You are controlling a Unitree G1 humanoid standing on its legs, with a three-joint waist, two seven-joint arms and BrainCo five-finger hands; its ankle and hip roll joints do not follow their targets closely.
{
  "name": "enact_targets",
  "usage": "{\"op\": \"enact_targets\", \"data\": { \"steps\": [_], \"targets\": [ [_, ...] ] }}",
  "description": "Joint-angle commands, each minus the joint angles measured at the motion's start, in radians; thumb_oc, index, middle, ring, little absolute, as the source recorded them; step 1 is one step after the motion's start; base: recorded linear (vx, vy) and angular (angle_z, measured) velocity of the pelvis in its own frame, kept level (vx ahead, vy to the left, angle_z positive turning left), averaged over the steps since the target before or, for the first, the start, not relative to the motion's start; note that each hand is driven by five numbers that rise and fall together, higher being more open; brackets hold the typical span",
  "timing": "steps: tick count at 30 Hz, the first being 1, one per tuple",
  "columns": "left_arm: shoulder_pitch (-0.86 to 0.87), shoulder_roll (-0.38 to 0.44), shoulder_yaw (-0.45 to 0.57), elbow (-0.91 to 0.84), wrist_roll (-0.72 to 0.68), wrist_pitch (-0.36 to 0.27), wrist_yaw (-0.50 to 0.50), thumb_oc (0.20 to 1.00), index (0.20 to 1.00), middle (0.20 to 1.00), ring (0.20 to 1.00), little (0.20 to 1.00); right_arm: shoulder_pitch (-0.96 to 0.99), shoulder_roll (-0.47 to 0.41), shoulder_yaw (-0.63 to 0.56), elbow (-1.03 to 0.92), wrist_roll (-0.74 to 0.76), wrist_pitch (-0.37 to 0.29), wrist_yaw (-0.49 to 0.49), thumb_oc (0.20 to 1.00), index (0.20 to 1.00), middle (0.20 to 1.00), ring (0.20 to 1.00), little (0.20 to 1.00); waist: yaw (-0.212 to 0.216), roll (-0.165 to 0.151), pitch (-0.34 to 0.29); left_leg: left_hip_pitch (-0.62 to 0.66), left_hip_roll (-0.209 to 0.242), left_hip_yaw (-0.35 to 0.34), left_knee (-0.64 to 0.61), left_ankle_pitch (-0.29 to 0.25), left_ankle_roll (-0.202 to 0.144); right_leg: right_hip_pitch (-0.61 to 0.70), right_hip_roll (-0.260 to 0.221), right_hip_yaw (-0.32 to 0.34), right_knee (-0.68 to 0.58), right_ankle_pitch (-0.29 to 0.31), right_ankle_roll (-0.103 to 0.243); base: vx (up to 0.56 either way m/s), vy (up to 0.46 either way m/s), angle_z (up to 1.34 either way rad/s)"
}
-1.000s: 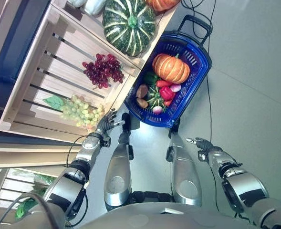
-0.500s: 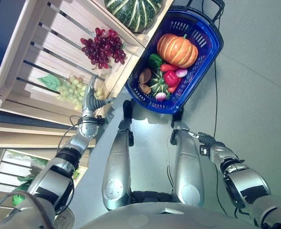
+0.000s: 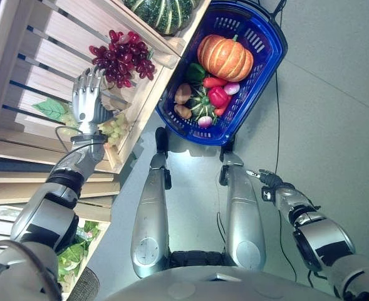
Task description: Pick up fruits and vegetables into the basket
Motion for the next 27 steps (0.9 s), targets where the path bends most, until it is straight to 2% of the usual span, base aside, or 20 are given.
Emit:
{"op": "enact_targets", "data": {
  "steps": [1, 5, 9, 15, 21, 27],
  "targets": [
    [-0.001, 0.065, 0.027, 0.028, 0.034, 0.029, -0.013, 1.000, 1.000, 1.000, 1.000, 1.000, 0.058, -0.043, 0.020, -0.024, 0.010, 0.000, 0.006, 1.000, 1.000, 1.000, 1.000, 1.000, 0.004, -0.008, -0.021, -0.054, -0.040, 0.021, 0.141, -0.100, 0.055, 0.019, 0.052, -0.029, 0.043, -0.043, -0.043, 0.00, 0.000, 0.00],
    [-0.015, 0.078, 0.014, 0.061, 0.021, 0.030, -0.087, 1.000, 1.000, 1.000, 1.000, 1.000, 0.047, -0.061, 0.017, -0.019, 0.005, 0.006, 0.019, 1.000, 1.000, 1.000, 1.000, 1.000, -0.001, -0.003, -0.021, -0.054, -0.039, 0.024, 0.147, -0.103, 0.053, 0.020, 0.049, -0.031, 0.046, -0.049, -0.046, 0.00, 0.000, 0.00],
    [-0.015, 0.082, -0.011, 0.054, 0.021, -0.013, -0.172, 1.000, 1.000, 1.000, 1.000, 1.000, 0.040, -0.073, 0.013, -0.021, 0.006, 0.012, 0.025, 1.000, 1.000, 1.000, 1.000, 1.000, -0.002, 0.004, -0.021, -0.052, -0.041, 0.029, 0.146, -0.103, 0.051, 0.024, 0.045, -0.034, 0.042, -0.049, -0.047, 0.01, 0.008, -0.03],
    [0.012, 0.087, -0.034, 0.088, -0.036, -0.015, -0.248, 1.000, 1.000, 1.000, 1.000, 1.000, 0.035, -0.090, 0.008, -0.021, -0.004, 0.018, 0.035, 1.000, 1.000, 1.000, 1.000, 1.000, -0.005, 0.014, -0.021, -0.048, -0.040, 0.034, 0.142, -0.102, 0.052, 0.027, 0.045, -0.033, 0.037, -0.051, -0.050, 0.00, 0.006, -0.01],
    [0.042, 0.068, -0.047, 0.139, -0.067, -0.052, -0.318, 1.000, 1.000, 1.000, 1.000, 1.000, 0.025, -0.101, 0.009, -0.011, -0.013, 0.018, 0.042, 1.000, 1.000, 1.000, 1.000, 1.000, -0.007, 0.018, -0.021, -0.050, -0.036, 0.039, 0.136, -0.096, 0.048, 0.026, 0.046, -0.030, 0.034, -0.052, -0.053, 0.01, 0.019, -0.04],
    [0.049, 0.053, -0.086, 0.176, -0.093, -0.022, -0.451, 1.000, 1.000, 1.000, 1.000, 1.000, 0.012, -0.110, 0.012, -0.014, -0.020, 0.030, 0.047, 1.000, 1.000, 1.000, 1.000, 1.000, -0.011, 0.018, -0.021, -0.048, -0.034, 0.043, 0.129, -0.092, 0.049, 0.026, 0.049, -0.030, 0.030, -0.051, -0.054, 0.00, 0.002, -0.01]
  ]
}}
